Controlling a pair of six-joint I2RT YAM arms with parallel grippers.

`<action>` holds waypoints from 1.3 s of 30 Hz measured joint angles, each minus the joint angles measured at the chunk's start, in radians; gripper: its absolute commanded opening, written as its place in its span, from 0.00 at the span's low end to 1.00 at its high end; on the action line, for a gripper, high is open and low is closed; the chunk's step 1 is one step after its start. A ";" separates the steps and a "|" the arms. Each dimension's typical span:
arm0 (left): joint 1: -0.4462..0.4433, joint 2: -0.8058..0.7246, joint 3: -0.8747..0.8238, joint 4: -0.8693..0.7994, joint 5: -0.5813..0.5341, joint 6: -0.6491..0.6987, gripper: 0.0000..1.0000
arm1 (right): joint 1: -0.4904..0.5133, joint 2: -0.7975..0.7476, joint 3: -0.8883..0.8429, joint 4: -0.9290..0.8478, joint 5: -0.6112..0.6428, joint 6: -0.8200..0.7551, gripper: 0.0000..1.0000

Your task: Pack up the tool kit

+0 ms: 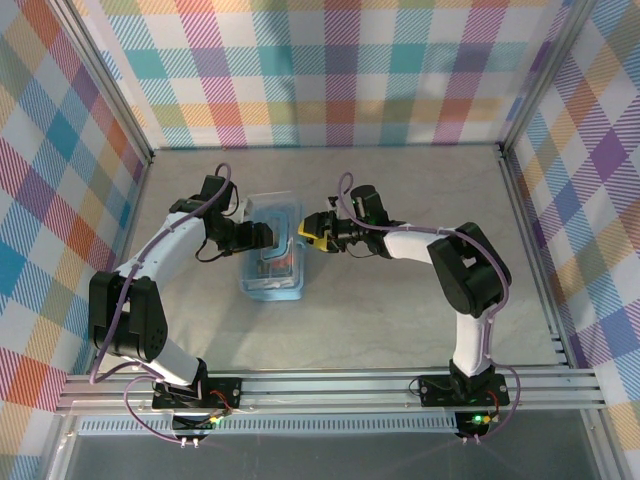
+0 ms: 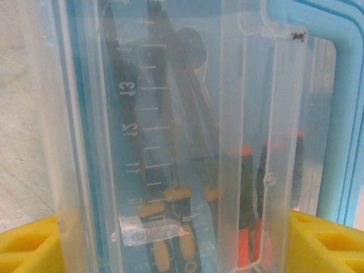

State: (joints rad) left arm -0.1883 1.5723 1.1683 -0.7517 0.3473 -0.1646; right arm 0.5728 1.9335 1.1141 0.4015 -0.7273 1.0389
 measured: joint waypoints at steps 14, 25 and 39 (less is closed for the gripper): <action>-0.001 -0.006 -0.007 0.008 0.000 0.000 0.64 | 0.021 -0.061 -0.073 -0.119 0.059 -0.061 0.59; -0.001 -0.013 -0.014 0.016 -0.001 -0.003 0.65 | -0.010 -0.084 -0.012 -0.283 0.122 -0.167 0.58; -0.006 -0.017 -0.021 0.023 -0.004 -0.003 0.64 | 0.062 -0.085 0.123 -0.363 0.135 -0.211 0.57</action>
State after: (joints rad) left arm -0.1947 1.5555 1.1469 -0.7292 0.3431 -0.1677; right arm 0.6350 1.8488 1.2369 0.0383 -0.5919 0.8284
